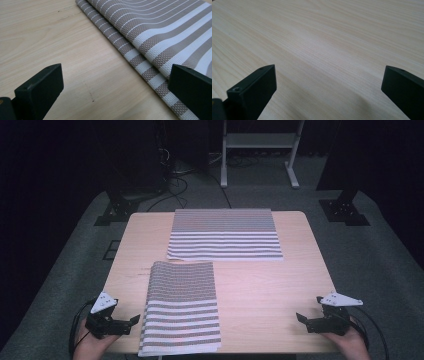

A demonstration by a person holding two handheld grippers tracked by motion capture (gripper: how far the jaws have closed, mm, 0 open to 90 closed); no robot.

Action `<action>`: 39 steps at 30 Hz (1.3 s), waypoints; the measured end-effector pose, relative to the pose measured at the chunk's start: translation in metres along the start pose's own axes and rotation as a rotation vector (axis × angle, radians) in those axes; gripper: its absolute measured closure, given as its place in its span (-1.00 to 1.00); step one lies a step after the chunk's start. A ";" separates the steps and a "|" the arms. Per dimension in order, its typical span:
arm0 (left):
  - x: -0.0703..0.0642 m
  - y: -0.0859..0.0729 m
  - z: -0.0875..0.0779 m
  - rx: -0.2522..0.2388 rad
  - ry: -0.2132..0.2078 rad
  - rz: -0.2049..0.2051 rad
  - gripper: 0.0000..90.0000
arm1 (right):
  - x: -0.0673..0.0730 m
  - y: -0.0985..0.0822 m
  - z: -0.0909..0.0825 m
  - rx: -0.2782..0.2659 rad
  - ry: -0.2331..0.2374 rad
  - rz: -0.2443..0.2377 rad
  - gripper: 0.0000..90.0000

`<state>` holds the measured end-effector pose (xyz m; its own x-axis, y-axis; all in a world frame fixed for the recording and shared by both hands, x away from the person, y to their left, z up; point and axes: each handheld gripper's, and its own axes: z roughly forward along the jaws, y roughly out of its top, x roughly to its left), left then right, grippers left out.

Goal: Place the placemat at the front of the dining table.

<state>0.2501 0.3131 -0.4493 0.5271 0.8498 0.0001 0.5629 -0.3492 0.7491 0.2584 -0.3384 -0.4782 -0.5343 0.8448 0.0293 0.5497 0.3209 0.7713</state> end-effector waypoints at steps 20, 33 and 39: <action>0.017 -0.018 0.010 0.060 0.043 -0.043 -1.00 | -0.001 -0.005 0.010 0.082 0.004 -0.016 -1.00; 0.016 -0.025 0.020 0.076 0.040 -0.021 -1.00 | 0.000 -0.005 0.011 0.094 0.001 -0.027 -1.00; 0.015 -0.027 0.022 0.046 0.034 -0.016 -1.00 | 0.000 -0.005 0.011 0.095 0.003 -0.029 -1.00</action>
<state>0.2566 0.3270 -0.4840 0.4958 0.8684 0.0113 0.6003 -0.3521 0.7181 0.2626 -0.3349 -0.4891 -0.5525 0.8335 0.0096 0.5921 0.3843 0.7083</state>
